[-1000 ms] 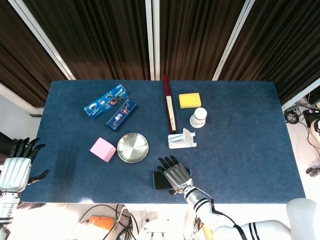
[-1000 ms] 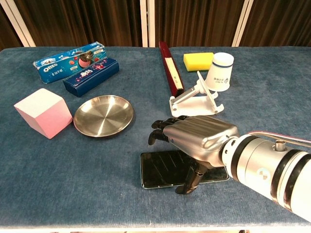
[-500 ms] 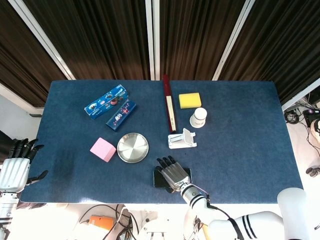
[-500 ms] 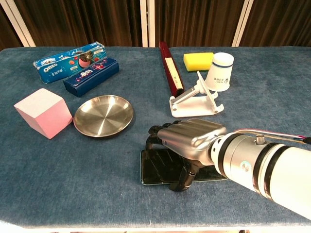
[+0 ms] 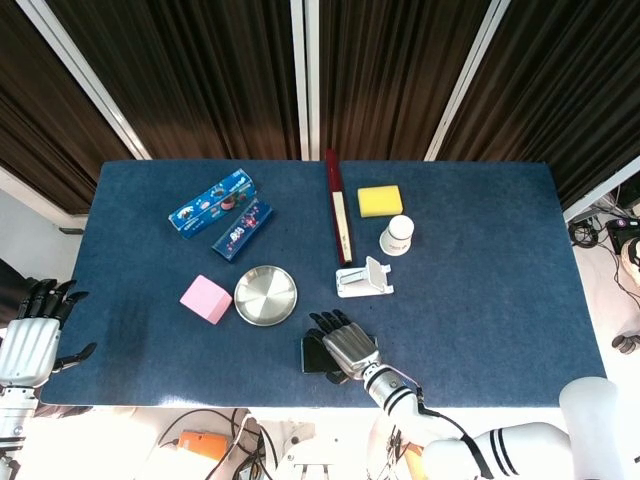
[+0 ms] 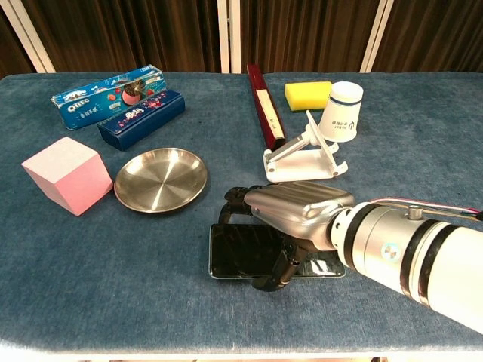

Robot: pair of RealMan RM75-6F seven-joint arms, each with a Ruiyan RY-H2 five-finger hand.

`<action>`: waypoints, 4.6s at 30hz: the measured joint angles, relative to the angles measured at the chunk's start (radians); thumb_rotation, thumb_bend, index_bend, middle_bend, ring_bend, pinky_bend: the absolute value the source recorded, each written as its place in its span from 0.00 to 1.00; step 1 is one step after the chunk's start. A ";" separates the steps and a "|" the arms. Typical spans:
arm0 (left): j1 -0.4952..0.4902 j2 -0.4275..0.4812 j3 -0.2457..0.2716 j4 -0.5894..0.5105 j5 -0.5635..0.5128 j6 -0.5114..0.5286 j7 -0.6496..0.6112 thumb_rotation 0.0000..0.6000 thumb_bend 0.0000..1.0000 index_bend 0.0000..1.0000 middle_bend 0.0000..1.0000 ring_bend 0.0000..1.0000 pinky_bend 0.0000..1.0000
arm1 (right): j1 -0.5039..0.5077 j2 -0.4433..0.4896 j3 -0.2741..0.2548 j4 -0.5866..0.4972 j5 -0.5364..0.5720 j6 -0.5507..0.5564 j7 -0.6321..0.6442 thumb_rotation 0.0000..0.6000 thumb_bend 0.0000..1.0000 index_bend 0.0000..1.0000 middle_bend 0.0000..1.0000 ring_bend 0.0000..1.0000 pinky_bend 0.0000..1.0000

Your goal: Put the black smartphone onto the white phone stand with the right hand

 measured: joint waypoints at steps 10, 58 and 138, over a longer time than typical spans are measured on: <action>-0.002 0.008 0.001 -0.025 0.002 -0.005 0.013 1.00 0.10 0.21 0.10 0.02 0.00 | -0.049 0.017 -0.017 0.141 -0.331 -0.071 0.426 1.00 0.48 0.60 0.44 0.28 0.00; -0.010 0.072 -0.008 -0.178 -0.016 -0.014 0.106 1.00 0.10 0.21 0.10 0.02 0.00 | -0.025 0.093 -0.025 0.971 -0.853 0.462 1.978 1.00 0.48 0.60 0.49 0.37 0.44; -0.018 0.092 -0.019 -0.221 -0.066 -0.036 0.128 1.00 0.10 0.21 0.10 0.03 0.00 | 0.038 -0.257 -0.129 1.552 -0.810 0.382 2.189 1.00 0.30 0.28 0.35 0.20 0.25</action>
